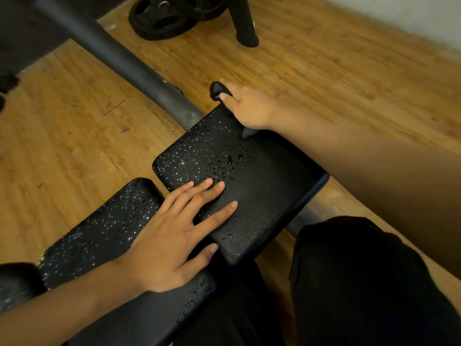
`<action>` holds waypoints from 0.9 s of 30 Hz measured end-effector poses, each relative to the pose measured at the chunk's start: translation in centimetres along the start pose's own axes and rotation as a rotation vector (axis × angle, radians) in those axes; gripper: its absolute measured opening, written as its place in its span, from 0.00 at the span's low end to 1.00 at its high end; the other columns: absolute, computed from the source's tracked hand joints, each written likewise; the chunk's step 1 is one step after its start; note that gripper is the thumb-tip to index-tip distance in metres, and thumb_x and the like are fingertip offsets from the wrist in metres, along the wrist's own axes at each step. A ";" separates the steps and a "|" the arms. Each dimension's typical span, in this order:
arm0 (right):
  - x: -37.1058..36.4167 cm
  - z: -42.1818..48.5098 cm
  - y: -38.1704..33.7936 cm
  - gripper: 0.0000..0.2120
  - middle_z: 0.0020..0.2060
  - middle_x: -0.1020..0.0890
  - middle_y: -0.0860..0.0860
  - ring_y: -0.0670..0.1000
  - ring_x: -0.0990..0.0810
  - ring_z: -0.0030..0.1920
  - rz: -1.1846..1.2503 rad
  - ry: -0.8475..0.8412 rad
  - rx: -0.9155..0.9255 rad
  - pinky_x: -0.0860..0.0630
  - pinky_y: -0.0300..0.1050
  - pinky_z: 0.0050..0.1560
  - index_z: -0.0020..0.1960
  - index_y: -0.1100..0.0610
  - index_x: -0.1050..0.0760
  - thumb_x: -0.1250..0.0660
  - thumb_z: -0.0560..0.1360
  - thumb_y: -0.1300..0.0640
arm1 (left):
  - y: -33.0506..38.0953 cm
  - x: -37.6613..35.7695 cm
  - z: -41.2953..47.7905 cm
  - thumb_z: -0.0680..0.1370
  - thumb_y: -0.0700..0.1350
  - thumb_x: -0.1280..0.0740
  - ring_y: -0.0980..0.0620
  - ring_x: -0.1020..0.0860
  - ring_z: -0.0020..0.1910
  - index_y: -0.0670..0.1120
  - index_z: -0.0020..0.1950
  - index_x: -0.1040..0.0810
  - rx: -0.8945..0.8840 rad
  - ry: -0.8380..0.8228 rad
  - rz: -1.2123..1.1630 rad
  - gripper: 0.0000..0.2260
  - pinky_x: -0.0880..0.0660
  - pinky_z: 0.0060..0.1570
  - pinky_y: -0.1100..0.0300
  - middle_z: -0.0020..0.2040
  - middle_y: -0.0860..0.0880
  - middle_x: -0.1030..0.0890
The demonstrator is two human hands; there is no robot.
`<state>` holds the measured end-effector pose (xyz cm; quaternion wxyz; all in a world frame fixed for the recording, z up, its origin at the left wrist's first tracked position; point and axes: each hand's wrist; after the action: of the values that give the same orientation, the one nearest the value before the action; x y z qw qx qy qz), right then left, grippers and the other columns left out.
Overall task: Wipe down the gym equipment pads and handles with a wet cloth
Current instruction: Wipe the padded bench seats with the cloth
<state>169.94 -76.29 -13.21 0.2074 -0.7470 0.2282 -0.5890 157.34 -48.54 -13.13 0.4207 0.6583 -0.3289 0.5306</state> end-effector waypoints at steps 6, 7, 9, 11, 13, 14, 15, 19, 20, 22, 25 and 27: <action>0.7 -13.2 4.5 0.36 0.80 0.40 0.42 0.46 0.36 0.76 0.160 -0.114 0.002 0.38 0.37 0.69 0.82 0.36 0.57 0.42 0.80 0.35 | 0.1 0.1 0.0 0.82 0.55 0.41 0.44 0.47 0.84 0.53 0.85 0.42 -0.004 0.023 0.017 0.31 0.50 0.80 0.42 0.84 0.44 0.41; 1.1 -15.7 4.9 0.37 0.78 0.42 0.34 0.34 0.41 0.75 0.251 -0.125 0.016 0.45 0.29 0.68 0.80 0.33 0.55 0.40 0.78 0.33 | 0.0 0.1 0.1 0.82 0.55 0.41 0.44 0.47 0.84 0.53 0.85 0.42 -0.005 0.025 0.019 0.31 0.51 0.81 0.43 0.84 0.44 0.41; 1.1 -18.5 5.5 0.36 0.75 0.44 0.28 0.24 0.48 0.72 0.224 -0.090 0.101 0.52 0.20 0.67 0.80 0.36 0.52 0.39 0.78 0.32 | 0.0 0.1 0.1 0.81 0.55 0.41 0.43 0.47 0.84 0.53 0.85 0.42 -0.011 0.030 0.039 0.31 0.51 0.81 0.43 0.84 0.43 0.41; 0.1 -18.0 6.5 0.38 0.80 0.43 0.39 0.35 0.46 0.78 0.043 -0.022 0.183 0.50 0.26 0.73 0.83 0.46 0.50 0.45 0.79 0.32 | 0.0 -0.1 0.1 0.81 0.55 0.41 0.42 0.47 0.84 0.52 0.85 0.42 -0.015 0.029 0.045 0.31 0.50 0.80 0.42 0.84 0.43 0.41; -0.7 -14.6 6.5 0.38 0.82 0.43 0.49 0.46 0.43 0.80 -0.051 0.021 0.192 0.45 0.36 0.77 0.84 0.51 0.52 0.53 0.81 0.31 | 0.0 -0.1 0.1 0.81 0.55 0.41 0.42 0.47 0.84 0.51 0.84 0.41 -0.011 0.022 0.030 0.31 0.50 0.80 0.41 0.84 0.42 0.41; -0.9 -12.2 6.0 0.39 0.82 0.43 0.52 0.50 0.42 0.80 -0.065 0.008 0.184 0.43 0.41 0.78 0.84 0.53 0.54 0.55 0.81 0.32 | -0.1 -0.1 0.1 0.81 0.54 0.41 0.42 0.47 0.84 0.51 0.84 0.41 -0.011 0.022 0.026 0.31 0.50 0.80 0.41 0.84 0.42 0.41; -1.0 -9.4 5.3 0.38 0.82 0.43 0.55 0.53 0.41 0.80 -0.065 -0.009 0.172 0.43 0.45 0.79 0.84 0.55 0.56 0.54 0.82 0.34 | -0.1 -0.1 0.2 0.81 0.53 0.42 0.42 0.47 0.84 0.51 0.85 0.41 -0.015 0.021 0.025 0.31 0.50 0.80 0.41 0.84 0.42 0.42; 0.0 -1.5 1.3 0.31 0.82 0.42 0.55 0.56 0.41 0.80 0.037 -0.056 0.076 0.45 0.46 0.77 0.84 0.53 0.53 0.54 0.86 0.40 | -0.1 0.1 0.1 0.82 0.51 0.43 0.41 0.46 0.84 0.51 0.85 0.41 -0.017 0.008 0.011 0.30 0.49 0.80 0.40 0.84 0.43 0.42; 0.1 -0.9 0.8 0.29 0.82 0.41 0.52 0.55 0.43 0.81 0.074 -0.059 0.064 0.46 0.46 0.77 0.84 0.50 0.50 0.56 0.86 0.40 | 0.0 0.1 0.1 0.82 0.51 0.43 0.41 0.46 0.84 0.51 0.85 0.42 -0.017 0.004 0.013 0.30 0.49 0.80 0.40 0.84 0.43 0.42; 0.3 -1.2 0.6 0.27 0.82 0.43 0.49 0.53 0.46 0.82 0.112 -0.067 0.054 0.49 0.48 0.78 0.83 0.45 0.49 0.58 0.86 0.39 | 0.0 0.1 0.2 0.82 0.52 0.44 0.41 0.46 0.84 0.51 0.85 0.42 -0.015 -0.003 0.024 0.29 0.48 0.80 0.39 0.84 0.43 0.42; 0.2 -4.9 2.3 0.27 0.83 0.45 0.50 0.54 0.46 0.82 0.056 -0.055 0.062 0.48 0.44 0.76 0.83 0.43 0.57 0.53 0.87 0.42 | 0.1 0.2 0.2 0.83 0.52 0.45 0.41 0.46 0.84 0.51 0.85 0.43 -0.009 -0.006 0.026 0.29 0.48 0.80 0.39 0.84 0.43 0.42; -0.1 -9.1 4.4 0.27 0.82 0.45 0.45 0.47 0.45 0.80 0.096 -0.039 0.088 0.49 0.35 0.72 0.83 0.41 0.55 0.50 0.87 0.44 | 0.2 0.2 0.1 0.83 0.52 0.44 0.41 0.46 0.84 0.51 0.85 0.43 -0.010 0.001 0.030 0.29 0.48 0.79 0.39 0.84 0.43 0.41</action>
<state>160.64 -80.23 -13.83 0.2724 -0.7366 0.2335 -0.5733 157.25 -48.72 -12.88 0.4163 0.6508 -0.3414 0.5354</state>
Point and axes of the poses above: each hand's wrist, its own z-axis towards the middle knuckle, its own x-axis out of the back of the hand, y = z × x
